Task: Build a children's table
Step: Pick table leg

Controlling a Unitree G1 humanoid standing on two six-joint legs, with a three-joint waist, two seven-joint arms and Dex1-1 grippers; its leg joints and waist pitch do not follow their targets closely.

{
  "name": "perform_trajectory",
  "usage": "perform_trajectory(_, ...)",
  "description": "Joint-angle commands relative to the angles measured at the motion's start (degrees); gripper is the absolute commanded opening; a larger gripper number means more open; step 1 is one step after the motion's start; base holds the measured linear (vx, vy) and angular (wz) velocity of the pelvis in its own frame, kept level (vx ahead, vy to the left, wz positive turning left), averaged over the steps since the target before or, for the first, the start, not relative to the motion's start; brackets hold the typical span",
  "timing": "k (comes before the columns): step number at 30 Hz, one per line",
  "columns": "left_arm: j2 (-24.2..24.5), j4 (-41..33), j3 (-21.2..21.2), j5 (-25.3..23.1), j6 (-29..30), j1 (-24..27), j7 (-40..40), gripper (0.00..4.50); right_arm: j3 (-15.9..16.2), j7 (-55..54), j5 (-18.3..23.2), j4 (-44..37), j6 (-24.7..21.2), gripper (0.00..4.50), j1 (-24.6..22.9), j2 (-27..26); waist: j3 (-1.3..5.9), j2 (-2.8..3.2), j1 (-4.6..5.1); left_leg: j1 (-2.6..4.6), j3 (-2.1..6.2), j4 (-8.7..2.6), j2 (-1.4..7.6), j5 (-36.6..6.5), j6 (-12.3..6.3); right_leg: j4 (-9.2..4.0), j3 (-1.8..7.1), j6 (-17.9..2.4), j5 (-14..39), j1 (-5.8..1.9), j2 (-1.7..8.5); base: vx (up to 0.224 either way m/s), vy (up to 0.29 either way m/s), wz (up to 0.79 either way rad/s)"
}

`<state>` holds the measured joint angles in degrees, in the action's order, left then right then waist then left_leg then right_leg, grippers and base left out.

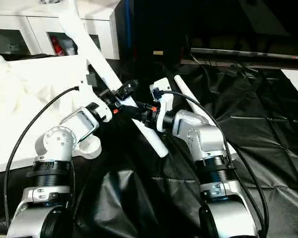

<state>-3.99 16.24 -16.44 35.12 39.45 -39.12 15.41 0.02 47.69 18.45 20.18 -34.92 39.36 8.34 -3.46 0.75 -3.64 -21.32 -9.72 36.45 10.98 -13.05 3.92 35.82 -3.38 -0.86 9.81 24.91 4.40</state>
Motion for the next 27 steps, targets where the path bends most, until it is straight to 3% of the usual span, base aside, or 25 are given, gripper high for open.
perform_trajectory(1, 0.0, 0.7, 0.5, -0.7, -0.8, -1.4, -1.4, 3.7, -0.1, -0.8, 1.0, -2.3, -0.3, 1.48, 0.4, -0.1, 4.43, -0.6, -0.29, 0.16, 0.18, -4.3, 1.37, -0.5, -4.69, -3.68, 2.24, -14.8, 5.1, -4.47, 3.2, 0.0, 0.0, 0.0)
perform_trajectory(20, 2.4, 2.8, -0.8, -0.9, -3.4, -2.8, -1.2, 2.07, 0.3, -1.8, 0.6, -1.6, 1.3, 1.48, 0.8, 0.0, 4.52, -0.5, -0.33, 0.19, 0.17, -4.23, 1.28, -0.1, -4.4, -3.48, 2.24, -14.9, 4.2, -4.57, 3.19, 0.0, 0.0, 0.0)
perform_trajectory(21, 2.4, 2.8, -0.9, -0.8, -3.3, -2.9, -1.2, 2.0, 0.2, -1.8, 0.6, -1.6, 1.4, 2.04, 0.8, 0.0, 4.54, -0.49, -0.33, 0.18, 0.19, -4.21, 1.34, 0.3, -4.53, -3.4, 2.23, -15.1, 3.5, -4.55, 3.19, 0.0, 0.0, 0.0)
perform_trajectory(26, 3.6, 2.8, 0.1, -1.8, -3.3, -2.9, -0.3, 1.84, -0.3, -1.4, 1.8, -1.8, 0.5, 2.52, 0.9, 0.0, 4.52, -0.47, -0.16, 0.22, 0.22, -4.24, 1.26, -0.2, -4.75, -3.46, 2.21, -14.8, 3.9, -4.64, 3.15, 0.0, 0.0, 0.0)
perform_trajectory(27, 5.5, 3.1, 2.0, -3.2, -3.5, -3.1, 1.4, 1.81, 0.0, -0.6, 2.3, -2.7, 0.0, 2.6, 0.6, 0.5, 4.53, -0.47, -0.13, 0.23, 0.21, -4.23, 1.28, -0.2, -4.77, -3.47, 2.21, -14.8, 3.9, -4.64, 3.17, 0.0, 0.0, 0.0)
